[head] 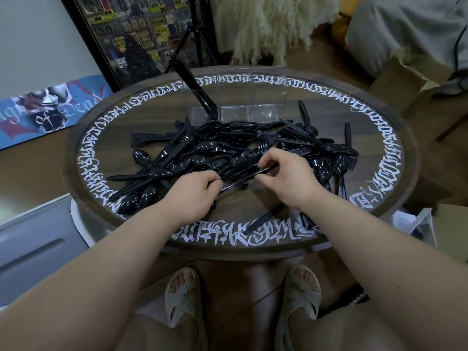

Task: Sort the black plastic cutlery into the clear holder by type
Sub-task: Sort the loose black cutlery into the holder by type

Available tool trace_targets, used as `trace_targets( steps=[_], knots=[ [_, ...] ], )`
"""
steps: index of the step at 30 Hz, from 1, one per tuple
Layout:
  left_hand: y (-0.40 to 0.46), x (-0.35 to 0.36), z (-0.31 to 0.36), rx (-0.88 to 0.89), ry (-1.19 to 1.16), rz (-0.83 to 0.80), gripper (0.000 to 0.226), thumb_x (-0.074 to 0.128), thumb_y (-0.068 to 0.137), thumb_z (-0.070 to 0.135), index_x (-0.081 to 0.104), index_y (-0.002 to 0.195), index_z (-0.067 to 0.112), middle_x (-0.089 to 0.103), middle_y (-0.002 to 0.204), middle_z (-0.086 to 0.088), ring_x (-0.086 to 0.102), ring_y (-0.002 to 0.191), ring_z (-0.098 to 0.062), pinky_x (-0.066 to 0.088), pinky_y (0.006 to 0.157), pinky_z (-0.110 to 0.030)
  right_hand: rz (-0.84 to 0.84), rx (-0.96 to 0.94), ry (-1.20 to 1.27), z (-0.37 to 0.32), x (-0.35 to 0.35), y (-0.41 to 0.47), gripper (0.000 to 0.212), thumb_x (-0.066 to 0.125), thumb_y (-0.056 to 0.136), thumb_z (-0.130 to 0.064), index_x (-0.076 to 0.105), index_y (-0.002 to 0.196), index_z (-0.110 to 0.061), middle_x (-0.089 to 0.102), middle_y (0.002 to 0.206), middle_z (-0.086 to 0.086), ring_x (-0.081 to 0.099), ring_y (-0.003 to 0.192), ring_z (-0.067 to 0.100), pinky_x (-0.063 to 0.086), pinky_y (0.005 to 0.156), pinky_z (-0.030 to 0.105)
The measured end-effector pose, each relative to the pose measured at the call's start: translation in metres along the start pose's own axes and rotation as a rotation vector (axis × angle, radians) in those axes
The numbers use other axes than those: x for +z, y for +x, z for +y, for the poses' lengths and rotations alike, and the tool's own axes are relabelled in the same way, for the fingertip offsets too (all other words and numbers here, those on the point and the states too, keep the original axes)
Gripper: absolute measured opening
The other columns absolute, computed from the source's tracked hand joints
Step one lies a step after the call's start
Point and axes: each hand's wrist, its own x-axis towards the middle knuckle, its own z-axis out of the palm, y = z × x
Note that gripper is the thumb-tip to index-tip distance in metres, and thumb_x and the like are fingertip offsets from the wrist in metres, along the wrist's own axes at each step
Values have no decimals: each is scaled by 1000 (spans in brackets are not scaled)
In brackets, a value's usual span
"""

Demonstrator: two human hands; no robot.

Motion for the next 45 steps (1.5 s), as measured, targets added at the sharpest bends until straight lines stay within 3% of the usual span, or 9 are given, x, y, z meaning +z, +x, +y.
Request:
trace_targets(
  steps=[5,13,17,23,29,34,37,42,45],
  knots=[
    [-3,-3,3,45,-96,34,35,38,101,29,50,70,17,51,63,2,46,60,-13,41,64,-33,78,61,139,-4,3,5,27,78,75,-17,53,85,-23,61,87,-6,52,66,4,41,62,9],
    [-8,-15,1,128,-23,-25,33,39,99,39,61,105,15,67,96,-3,60,90,-16,48,85,-39,53,92,294,-15,2,5,32,80,74,-13,57,96,-17,65,98,-1,56,62,3,43,54,7],
    [-9,-13,0,161,-45,-29,28,38,101,32,57,87,17,52,68,8,48,63,-6,39,63,-27,10,209,562,-17,1,7,32,77,76,-8,61,102,-19,66,94,10,60,73,14,55,72,30],
    [-5,-9,-2,113,-276,-57,31,39,101,26,55,89,3,43,58,8,37,49,-6,34,55,-24,-115,316,1040,-23,-3,8,13,60,88,4,64,87,-8,60,76,3,56,58,7,49,53,16],
    [-5,-6,3,53,-388,33,19,39,101,23,50,87,18,53,61,7,44,50,-7,37,55,-23,-124,319,1073,-26,-3,10,14,58,89,2,61,82,-10,63,66,-1,57,54,5,48,51,15],
    [-2,-7,5,-51,-503,118,21,44,100,19,55,82,15,66,83,-4,64,73,-17,48,59,-22,-120,305,1040,-25,-1,9,16,60,88,4,60,79,-11,62,64,-1,58,57,7,49,52,17],
    [3,-10,3,-75,-394,223,27,44,99,21,58,77,20,61,74,8,53,67,-13,41,60,-20,-113,297,1023,-24,-1,9,18,60,87,4,60,78,-12,61,67,0,59,59,8,51,55,19],
    [2,-8,5,-21,-287,99,27,38,102,26,58,85,17,61,74,-1,59,55,-2,47,63,-28,-96,274,1071,-28,3,10,15,60,87,6,60,80,-8,63,67,2,61,60,10,55,59,19],
    [2,-9,6,55,-231,98,30,39,101,30,57,82,16,59,68,5,52,54,-5,45,59,-21,-62,271,1091,-31,5,10,17,61,85,6,58,78,-9,63,68,4,62,58,10,56,59,20]
  ],
)
